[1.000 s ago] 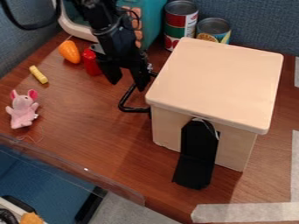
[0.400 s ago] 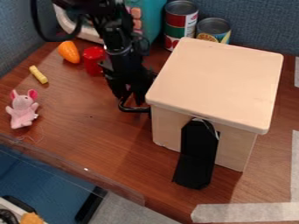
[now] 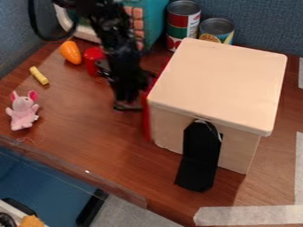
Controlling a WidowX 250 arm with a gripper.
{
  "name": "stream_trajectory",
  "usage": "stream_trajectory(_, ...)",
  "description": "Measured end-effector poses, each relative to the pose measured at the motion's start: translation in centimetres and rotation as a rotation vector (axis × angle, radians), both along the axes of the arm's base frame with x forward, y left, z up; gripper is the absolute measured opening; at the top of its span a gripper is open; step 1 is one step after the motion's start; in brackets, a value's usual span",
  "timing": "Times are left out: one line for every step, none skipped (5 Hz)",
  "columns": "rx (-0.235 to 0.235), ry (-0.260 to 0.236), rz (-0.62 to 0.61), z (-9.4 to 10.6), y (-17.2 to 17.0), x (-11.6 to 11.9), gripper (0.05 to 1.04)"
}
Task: Take the handle and open the drawer
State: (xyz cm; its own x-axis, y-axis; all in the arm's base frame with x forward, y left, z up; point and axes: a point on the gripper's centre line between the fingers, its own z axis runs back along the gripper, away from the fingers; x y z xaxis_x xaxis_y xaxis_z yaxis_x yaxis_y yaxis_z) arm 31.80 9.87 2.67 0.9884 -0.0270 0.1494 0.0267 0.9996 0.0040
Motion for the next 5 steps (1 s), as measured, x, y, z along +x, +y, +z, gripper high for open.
stream_trajectory(0.023,0.035,0.056,0.4,3.9,-0.8,0.140)
stream_trajectory(0.036,0.080,0.067,0.0,6.1,-1.1,0.135)
stream_trajectory(0.050,0.108,0.081,-0.3,7.5,-1.5,0.135)
stream_trajectory(0.065,0.120,0.073,-0.2,8.0,-1.8,0.182)
stream_trajectory(0.093,0.169,-0.008,0.1,7.9,-2.1,0.425)
